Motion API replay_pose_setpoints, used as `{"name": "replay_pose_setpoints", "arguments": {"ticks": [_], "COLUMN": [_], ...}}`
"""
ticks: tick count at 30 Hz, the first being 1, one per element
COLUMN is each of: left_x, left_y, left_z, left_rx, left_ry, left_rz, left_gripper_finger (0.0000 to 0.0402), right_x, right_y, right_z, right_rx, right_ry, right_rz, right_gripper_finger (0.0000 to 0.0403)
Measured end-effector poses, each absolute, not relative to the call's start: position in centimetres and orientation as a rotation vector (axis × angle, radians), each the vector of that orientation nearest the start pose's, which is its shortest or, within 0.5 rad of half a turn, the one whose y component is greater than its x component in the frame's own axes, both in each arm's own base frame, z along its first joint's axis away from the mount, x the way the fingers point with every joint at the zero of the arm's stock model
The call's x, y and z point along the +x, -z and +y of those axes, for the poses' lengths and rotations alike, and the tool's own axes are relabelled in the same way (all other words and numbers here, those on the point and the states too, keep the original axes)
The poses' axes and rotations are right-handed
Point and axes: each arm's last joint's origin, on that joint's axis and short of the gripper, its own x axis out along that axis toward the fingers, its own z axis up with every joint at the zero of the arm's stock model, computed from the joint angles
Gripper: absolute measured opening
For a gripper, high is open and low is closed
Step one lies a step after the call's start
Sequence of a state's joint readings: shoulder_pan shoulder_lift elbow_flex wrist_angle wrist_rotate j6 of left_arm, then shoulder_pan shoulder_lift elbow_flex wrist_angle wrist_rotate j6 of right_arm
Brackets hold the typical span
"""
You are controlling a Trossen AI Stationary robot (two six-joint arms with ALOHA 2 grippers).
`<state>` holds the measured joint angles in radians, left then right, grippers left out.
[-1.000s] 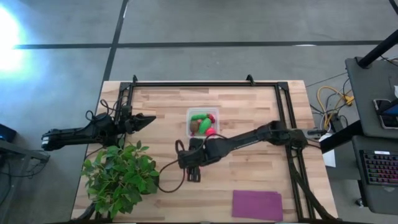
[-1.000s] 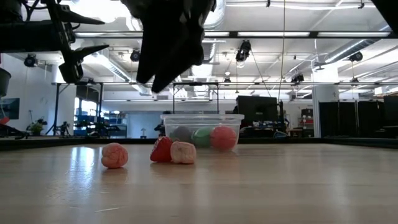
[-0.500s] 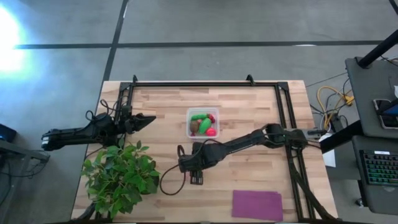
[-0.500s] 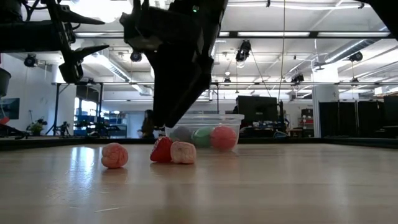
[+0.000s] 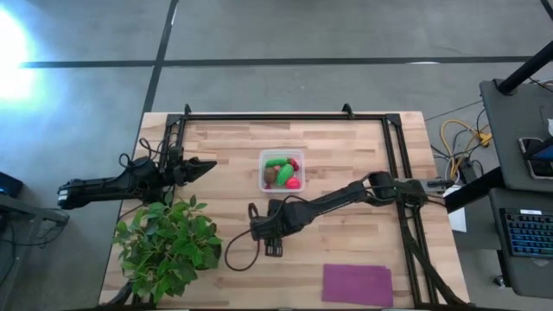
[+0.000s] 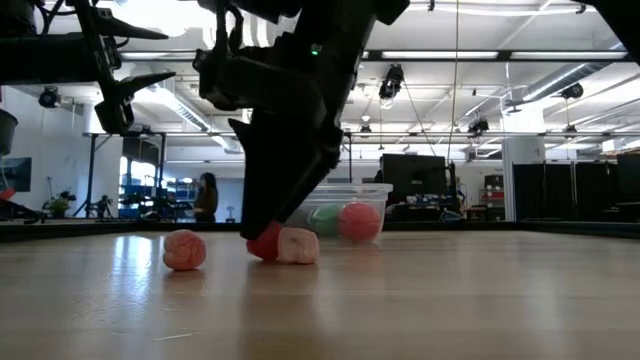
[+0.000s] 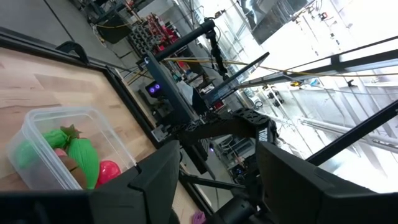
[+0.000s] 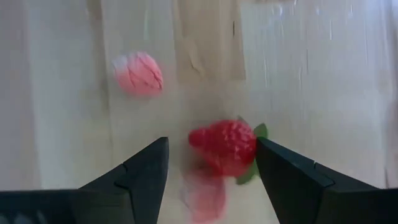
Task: Pick and placing Produce into tupperware
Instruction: Put the strawberry into the transparent bin
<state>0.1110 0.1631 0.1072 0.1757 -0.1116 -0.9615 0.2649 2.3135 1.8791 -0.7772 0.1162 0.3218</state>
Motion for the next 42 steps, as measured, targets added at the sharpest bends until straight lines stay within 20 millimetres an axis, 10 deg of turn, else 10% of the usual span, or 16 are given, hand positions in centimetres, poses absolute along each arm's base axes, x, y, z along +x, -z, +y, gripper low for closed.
{"name": "replay_pose_setpoints", "arguments": {"ticks": [30, 42], "left_x": [10.2, 10.2], "left_y": [-20.4, -20.4], "left_z": [1.5, 1.5], "left_rx": [-0.956, -0.956], "left_ry": [-0.147, -0.147], "left_rz": [-0.217, -0.217], "left_gripper_finger": [0.0201, 0.0201], "right_x": [46.4, 45.3], "right_y": [-15.5, -26.3], "right_z": [11.7, 9.9], "right_rx": [0.059, -0.066], "right_ry": [0.106, 0.365], "right_rz": [1.19, 0.973], "right_gripper_finger": [0.0161, 0.0162]}}
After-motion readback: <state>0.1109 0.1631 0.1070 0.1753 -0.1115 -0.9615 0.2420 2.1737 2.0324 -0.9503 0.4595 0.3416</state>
